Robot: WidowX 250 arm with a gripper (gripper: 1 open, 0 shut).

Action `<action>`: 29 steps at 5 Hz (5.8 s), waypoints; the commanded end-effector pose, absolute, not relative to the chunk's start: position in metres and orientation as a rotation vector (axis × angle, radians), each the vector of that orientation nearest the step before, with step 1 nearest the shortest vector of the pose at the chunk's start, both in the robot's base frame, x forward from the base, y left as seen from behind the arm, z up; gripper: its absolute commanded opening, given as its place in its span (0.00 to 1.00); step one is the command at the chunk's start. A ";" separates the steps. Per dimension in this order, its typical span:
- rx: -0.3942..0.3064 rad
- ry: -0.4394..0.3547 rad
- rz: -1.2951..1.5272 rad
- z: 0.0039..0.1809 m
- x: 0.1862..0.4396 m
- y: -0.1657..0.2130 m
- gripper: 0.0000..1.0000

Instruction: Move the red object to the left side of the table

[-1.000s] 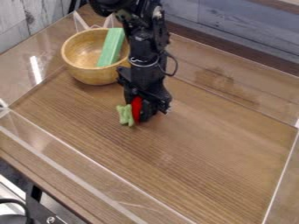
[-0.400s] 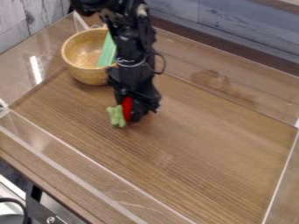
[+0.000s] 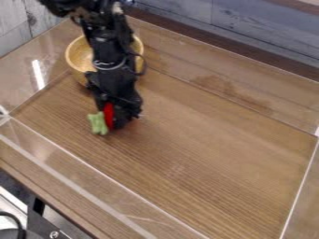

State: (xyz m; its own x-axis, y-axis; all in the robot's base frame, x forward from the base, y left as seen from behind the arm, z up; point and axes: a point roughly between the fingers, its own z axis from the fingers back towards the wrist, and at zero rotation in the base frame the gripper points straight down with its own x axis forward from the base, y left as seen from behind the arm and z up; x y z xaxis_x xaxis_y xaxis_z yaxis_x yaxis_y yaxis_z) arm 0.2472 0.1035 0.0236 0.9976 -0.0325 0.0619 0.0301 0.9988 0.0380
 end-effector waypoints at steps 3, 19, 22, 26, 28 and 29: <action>0.052 -0.088 0.046 0.038 0.238 0.126 0.00; 0.010 0.058 0.181 0.022 0.218 0.147 0.00; 0.014 0.088 0.186 0.021 0.216 0.149 0.00; 0.016 0.122 0.194 0.021 0.216 0.149 0.00; 0.017 0.137 0.197 0.021 0.216 0.148 0.00; 0.017 0.145 0.198 0.021 0.216 0.148 0.00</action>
